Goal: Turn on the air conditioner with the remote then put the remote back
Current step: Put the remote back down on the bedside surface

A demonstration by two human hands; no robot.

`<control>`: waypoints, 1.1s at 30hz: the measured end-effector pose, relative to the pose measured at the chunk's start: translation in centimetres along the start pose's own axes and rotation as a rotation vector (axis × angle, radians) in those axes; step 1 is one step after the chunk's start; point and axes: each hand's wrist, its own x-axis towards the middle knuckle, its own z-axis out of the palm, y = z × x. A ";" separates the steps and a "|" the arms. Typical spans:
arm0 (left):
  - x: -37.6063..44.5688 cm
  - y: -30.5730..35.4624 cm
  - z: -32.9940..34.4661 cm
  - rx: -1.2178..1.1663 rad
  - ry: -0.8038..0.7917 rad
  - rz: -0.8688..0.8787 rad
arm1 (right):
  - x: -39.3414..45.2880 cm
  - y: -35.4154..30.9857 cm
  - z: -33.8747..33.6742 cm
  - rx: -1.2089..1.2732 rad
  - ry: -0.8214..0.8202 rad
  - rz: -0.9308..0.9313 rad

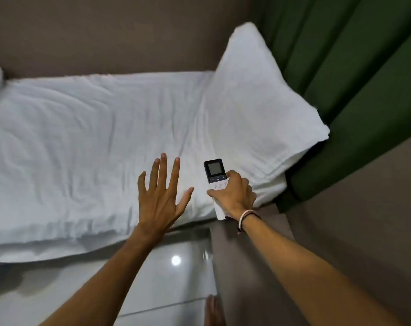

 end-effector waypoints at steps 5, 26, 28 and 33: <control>-5.4 4.5 10.9 -0.004 -0.120 0.016 | 0.4 11.2 5.4 -0.087 -0.069 0.139; -18.3 7.9 28.8 -0.029 -0.403 0.132 | 1.4 32.4 18.7 -0.354 -0.227 0.385; -18.4 7.9 28.9 -0.025 -0.414 0.136 | 1.5 32.7 18.9 -0.367 -0.235 0.370; -17.2 7.1 28.0 -0.012 -0.408 0.154 | 1.2 32.3 18.1 -0.456 -0.220 0.260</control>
